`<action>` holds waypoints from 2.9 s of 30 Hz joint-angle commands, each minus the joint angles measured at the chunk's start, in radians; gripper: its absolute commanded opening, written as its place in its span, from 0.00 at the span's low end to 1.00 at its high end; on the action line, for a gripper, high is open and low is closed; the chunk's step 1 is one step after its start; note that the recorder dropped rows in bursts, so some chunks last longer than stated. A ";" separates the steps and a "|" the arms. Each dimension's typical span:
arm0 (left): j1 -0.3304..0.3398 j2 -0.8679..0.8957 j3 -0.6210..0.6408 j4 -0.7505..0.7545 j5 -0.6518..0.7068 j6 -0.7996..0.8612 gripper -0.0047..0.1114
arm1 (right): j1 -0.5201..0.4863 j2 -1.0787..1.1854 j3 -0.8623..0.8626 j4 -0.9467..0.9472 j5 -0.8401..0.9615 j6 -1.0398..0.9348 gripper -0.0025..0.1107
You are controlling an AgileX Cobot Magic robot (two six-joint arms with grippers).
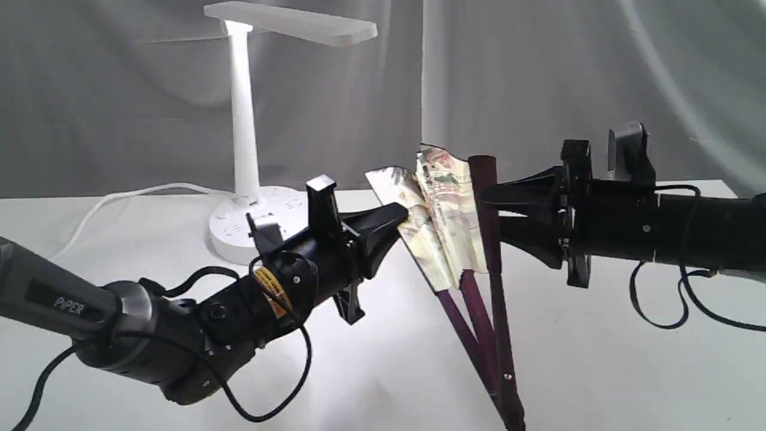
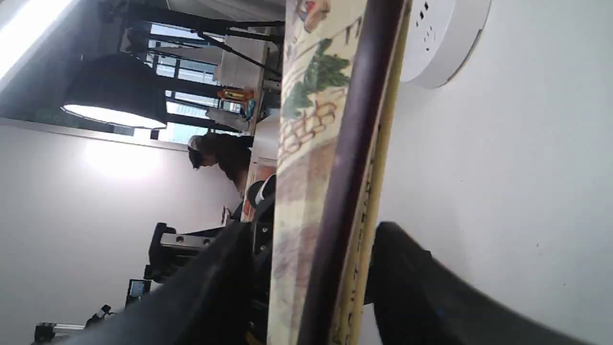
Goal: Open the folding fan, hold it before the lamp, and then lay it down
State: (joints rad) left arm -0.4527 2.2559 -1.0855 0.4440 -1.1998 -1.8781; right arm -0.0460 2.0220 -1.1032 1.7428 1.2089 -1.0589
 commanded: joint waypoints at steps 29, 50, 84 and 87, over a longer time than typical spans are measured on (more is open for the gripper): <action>0.005 -0.017 0.166 -0.252 -0.021 0.060 0.04 | -0.143 0.024 -0.005 0.002 0.012 -0.008 0.02; -0.186 -0.105 0.242 -0.854 -0.021 0.243 0.04 | -0.352 0.024 -0.005 0.002 0.012 -0.003 0.02; -0.396 -0.115 0.242 -1.467 -0.021 0.332 0.04 | -0.433 0.024 -0.005 0.002 -0.033 0.003 0.02; -0.396 -0.115 0.242 -1.486 -0.021 0.332 0.04 | -0.434 0.024 -0.005 0.002 -0.050 0.003 0.02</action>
State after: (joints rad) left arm -0.8507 2.1611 -0.8480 -0.9685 -1.1871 -1.5193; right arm -0.4692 2.0472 -1.1032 1.7407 1.2174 -1.0279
